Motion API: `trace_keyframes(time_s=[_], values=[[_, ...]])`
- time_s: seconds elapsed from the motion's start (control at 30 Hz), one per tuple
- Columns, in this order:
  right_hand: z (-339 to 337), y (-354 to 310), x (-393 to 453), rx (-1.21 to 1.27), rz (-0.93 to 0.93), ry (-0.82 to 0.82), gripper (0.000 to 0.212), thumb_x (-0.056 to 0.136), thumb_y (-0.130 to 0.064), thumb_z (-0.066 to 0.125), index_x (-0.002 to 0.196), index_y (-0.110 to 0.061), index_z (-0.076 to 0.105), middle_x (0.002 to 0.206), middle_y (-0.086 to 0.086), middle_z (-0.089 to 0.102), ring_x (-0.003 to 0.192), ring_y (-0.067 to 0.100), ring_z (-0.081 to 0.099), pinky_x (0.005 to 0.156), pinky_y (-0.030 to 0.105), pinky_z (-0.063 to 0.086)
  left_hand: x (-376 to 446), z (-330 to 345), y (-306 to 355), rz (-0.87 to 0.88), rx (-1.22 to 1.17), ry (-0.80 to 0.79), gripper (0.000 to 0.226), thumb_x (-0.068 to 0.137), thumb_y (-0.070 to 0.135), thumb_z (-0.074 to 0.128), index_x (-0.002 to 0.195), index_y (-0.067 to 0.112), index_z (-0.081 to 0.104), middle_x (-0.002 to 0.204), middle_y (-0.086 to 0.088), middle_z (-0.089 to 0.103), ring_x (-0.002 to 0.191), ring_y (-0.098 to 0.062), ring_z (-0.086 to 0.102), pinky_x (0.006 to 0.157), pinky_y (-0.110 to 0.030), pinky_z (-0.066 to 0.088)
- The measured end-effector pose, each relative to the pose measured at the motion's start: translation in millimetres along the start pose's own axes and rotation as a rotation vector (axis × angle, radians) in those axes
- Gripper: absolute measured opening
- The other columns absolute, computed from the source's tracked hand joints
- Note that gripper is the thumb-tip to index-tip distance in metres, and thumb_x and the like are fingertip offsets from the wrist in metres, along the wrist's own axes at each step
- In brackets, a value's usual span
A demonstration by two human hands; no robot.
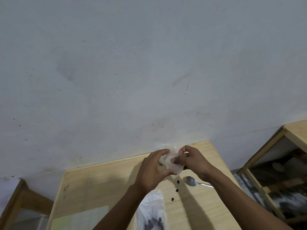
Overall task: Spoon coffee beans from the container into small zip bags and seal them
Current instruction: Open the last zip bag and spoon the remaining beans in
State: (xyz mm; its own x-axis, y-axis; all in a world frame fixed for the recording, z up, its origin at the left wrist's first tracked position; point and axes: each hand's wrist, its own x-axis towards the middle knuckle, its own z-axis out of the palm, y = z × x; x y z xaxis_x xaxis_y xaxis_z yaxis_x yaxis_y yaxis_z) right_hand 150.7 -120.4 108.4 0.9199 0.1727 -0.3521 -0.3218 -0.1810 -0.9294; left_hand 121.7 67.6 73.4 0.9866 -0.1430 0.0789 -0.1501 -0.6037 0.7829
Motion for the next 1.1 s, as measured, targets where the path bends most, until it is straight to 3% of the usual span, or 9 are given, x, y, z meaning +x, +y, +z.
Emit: trace_keyframes(time_s=[0.1,0.23,0.3,0.37,0.43,0.57,0.73,1.0,1.1], values=[[-13.6,1.3,-2.4,0.123,0.100,-0.133,0.017,0.083,-0.006,0.074,0.088,-0.004,0.058,0.086,0.020,0.069,0.073,0.028,0.066,0.074,0.037,0.058,-0.6,4.9,-6.1,-0.080,-0.108,-0.013,0.060,0.061,0.051,0.085,0.114,0.053,0.057,0.113,0.038,0.058,0.097,0.003,0.060,0.071,-0.032,0.055],[-44.3,30.3,3.8,0.281,0.155,-0.081,0.015,0.095,-0.017,0.063,0.102,-0.004,0.065,0.098,0.017,0.071,0.086,0.028,0.068,0.077,0.035,0.053,-0.5,6.2,-16.6,-0.142,-0.144,-0.007,0.057,0.061,0.051,0.086,0.113,0.046,0.063,0.108,0.029,0.066,0.104,0.009,0.058,0.087,-0.021,0.048],[-63.7,64.8,7.9,0.010,0.134,0.143,0.013,0.093,-0.011,0.063,0.104,-0.005,0.067,0.095,0.015,0.070,0.083,0.025,0.065,0.074,0.035,0.052,0.5,5.9,-23.6,-0.190,-0.149,-0.040,0.068,0.057,0.060,0.084,0.119,0.042,0.062,0.112,0.020,0.067,0.105,-0.003,0.062,0.088,-0.030,0.055],[-81.1,104.9,6.8,-0.385,0.153,0.300,0.014,0.090,-0.011,0.065,0.103,-0.011,0.070,0.094,0.009,0.069,0.087,0.025,0.063,0.078,0.036,0.050,0.9,4.5,-30.6,-0.206,-0.089,-0.062,0.069,0.057,0.059,0.085,0.119,0.040,0.062,0.113,0.016,0.063,0.104,-0.006,0.059,0.085,-0.021,0.054],[-90.8,140.1,1.5,-0.652,0.193,0.307,0.022,0.088,-0.017,0.067,0.109,-0.013,0.070,0.106,0.011,0.067,0.098,0.028,0.063,0.082,0.034,0.048,2.7,1.3,-34.7,-0.176,-0.013,-0.048,0.067,0.059,0.053,0.086,0.118,0.031,0.065,0.113,0.013,0.060,0.106,-0.008,0.055,0.083,-0.010,0.045],[-88.1,174.3,-6.1,-0.972,0.144,0.297,0.027,0.090,-0.035,0.059,0.115,-0.028,0.068,0.113,0.005,0.060,0.101,0.030,0.057,0.080,0.039,0.051,10.4,0.6,-42.6,-0.061,0.141,-0.101,0.080,0.054,0.069,0.070,0.116,0.019,0.067,0.112,0.009,0.065,0.110,-0.015,0.058,0.097,-0.034,0.046],[-72.9,178.9,-1.0,-1.166,0.042,0.274,0.029,0.096,-0.033,0.049,0.121,-0.033,0.063,0.118,0.000,0.055,0.107,0.024,0.049,0.083,0.038,0.043,25.9,4.0,-46.0,0.033,0.271,-0.184,0.080,0.058,0.069,0.068,0.118,0.017,0.066,0.116,0.003,0.069,0.108,-0.019,0.060,0.094,-0.038,0.047],[-68.5,187.8,9.9,-1.157,0.126,0.266,0.021,0.099,-0.019,0.039,0.104,-0.028,0.057,0.110,-0.004,0.052,0.107,0.020,0.045,0.086,0.036,0.036,48.1,-6.9,-60.8,-0.013,0.394,-0.159,0.063,0.068,0.060,0.078,0.119,0.025,0.063,0.123,0.010,0.064,0.115,-0.015,0.053,0.092,-0.035,0.037],[-75.4,179.7,9.1,-0.710,0.034,0.240,0.026,0.098,-0.013,0.044,0.088,-0.035,0.054,0.092,-0.011,0.059,0.089,0.014,0.052,0.079,0.035,0.039,53.4,-11.3,-68.9,-0.041,0.404,-0.178,0.063,0.068,0.064,0.075,0.118,0.029,0.062,0.125,0.014,0.061,0.117,-0.012,0.051,0.095,-0.034,0.034]])
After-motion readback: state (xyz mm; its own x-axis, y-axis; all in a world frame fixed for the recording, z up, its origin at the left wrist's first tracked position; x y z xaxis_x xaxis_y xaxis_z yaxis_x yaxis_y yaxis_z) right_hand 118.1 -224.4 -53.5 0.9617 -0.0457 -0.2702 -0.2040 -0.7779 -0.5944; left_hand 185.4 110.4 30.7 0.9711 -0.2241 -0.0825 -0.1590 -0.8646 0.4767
